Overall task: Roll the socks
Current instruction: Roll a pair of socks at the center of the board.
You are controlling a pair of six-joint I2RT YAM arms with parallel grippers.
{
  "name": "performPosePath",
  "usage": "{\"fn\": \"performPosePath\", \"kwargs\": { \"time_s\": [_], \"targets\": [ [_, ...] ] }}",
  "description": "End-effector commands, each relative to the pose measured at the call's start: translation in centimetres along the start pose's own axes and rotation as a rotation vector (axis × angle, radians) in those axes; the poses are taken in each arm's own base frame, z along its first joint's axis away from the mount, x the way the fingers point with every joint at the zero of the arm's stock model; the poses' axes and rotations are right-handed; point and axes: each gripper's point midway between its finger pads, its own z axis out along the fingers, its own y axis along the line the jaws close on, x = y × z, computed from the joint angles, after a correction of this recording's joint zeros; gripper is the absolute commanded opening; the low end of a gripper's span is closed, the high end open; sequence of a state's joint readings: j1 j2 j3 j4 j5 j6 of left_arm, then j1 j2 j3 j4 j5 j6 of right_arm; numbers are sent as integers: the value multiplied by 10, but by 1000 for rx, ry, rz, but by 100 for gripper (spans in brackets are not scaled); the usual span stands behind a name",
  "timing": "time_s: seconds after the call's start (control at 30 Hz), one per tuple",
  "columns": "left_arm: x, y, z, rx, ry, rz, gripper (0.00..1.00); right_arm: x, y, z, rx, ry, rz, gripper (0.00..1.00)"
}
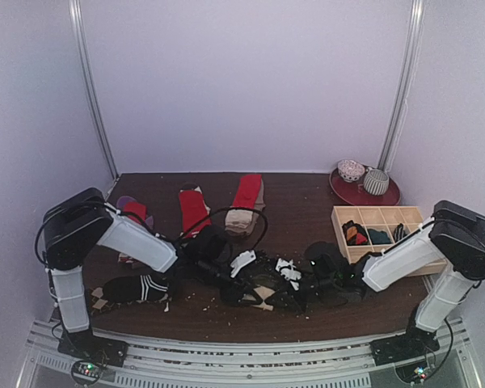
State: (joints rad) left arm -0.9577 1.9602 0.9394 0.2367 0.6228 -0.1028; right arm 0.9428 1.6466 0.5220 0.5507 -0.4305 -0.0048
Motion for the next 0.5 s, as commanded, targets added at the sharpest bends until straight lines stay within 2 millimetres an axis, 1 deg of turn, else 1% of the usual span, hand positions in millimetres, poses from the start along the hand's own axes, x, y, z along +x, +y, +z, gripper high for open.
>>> {"fn": "performPosePath", "kwargs": {
  "time_s": [0.0, 0.07, 0.13, 0.2, 0.23, 0.27, 0.3, 0.33, 0.4, 0.47],
  "targets": [
    [30, 26, -15, -182, 134, 23, 98, 72, -13, -2, 22, 199, 274, 23],
    [4, 24, -21, -197, 55, 81, 98, 78, -14, -1, 16, 227, 316, 22],
    [-13, 21, -30, -220, 0, 125, 98, 84, -14, 1, 11, 254, 347, 22],
    [-30, 15, -47, -258, -83, 180, 98, 85, -13, 1, -13, 266, 385, 22],
    [-33, 9, -57, -271, -127, 218, 98, 85, -12, 1, -20, 272, 404, 22],
    [-30, 3, -68, -284, -169, 245, 98, 87, -12, 0, -30, 283, 424, 22],
    [-36, -6, -83, -299, -231, 283, 98, 86, -12, 0, -41, 290, 448, 22],
    [-37, -10, -91, -309, -269, 304, 98, 88, -10, -1, -56, 306, 473, 22],
    [-35, -25, -100, -279, -332, 357, 98, 92, -10, -2, -74, 324, 516, 23],
    [-27, -41, -99, -201, -360, 397, 98, 97, -10, -2, -86, 342, 544, 22]
  ]
}}
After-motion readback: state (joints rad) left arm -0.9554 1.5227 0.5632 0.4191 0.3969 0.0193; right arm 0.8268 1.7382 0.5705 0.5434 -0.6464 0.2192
